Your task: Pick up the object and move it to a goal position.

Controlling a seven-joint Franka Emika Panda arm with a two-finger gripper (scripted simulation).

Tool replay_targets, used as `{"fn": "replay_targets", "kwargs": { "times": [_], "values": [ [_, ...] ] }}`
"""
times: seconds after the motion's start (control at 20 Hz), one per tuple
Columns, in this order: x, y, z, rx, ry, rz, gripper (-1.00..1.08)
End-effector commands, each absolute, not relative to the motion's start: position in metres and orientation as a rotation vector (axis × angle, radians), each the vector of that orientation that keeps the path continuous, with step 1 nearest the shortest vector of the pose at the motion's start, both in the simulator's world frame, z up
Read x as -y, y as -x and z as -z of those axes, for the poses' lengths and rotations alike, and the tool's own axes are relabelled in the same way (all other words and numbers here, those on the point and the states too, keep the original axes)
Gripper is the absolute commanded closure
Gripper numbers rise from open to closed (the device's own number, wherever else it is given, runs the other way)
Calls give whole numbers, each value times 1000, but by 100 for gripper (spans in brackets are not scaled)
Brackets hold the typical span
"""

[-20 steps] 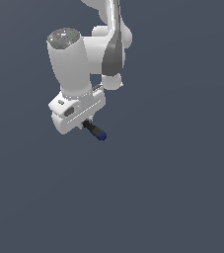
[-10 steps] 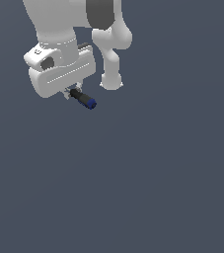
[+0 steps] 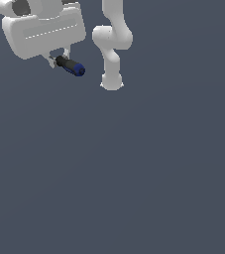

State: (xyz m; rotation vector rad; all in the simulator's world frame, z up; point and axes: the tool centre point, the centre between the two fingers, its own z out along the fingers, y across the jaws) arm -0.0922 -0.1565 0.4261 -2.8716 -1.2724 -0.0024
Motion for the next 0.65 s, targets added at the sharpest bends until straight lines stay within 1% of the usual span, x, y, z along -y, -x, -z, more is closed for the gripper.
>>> {"fn": "replay_targets", "kwargs": {
  "times": [0.0, 0.3, 0.6],
  "values": [
    [161, 98, -442, 1273, 2871, 2, 108],
    [168, 105, -464, 1272, 2872, 1, 108],
    [170, 105, -468, 1272, 2872, 0, 108]
  ]
}}
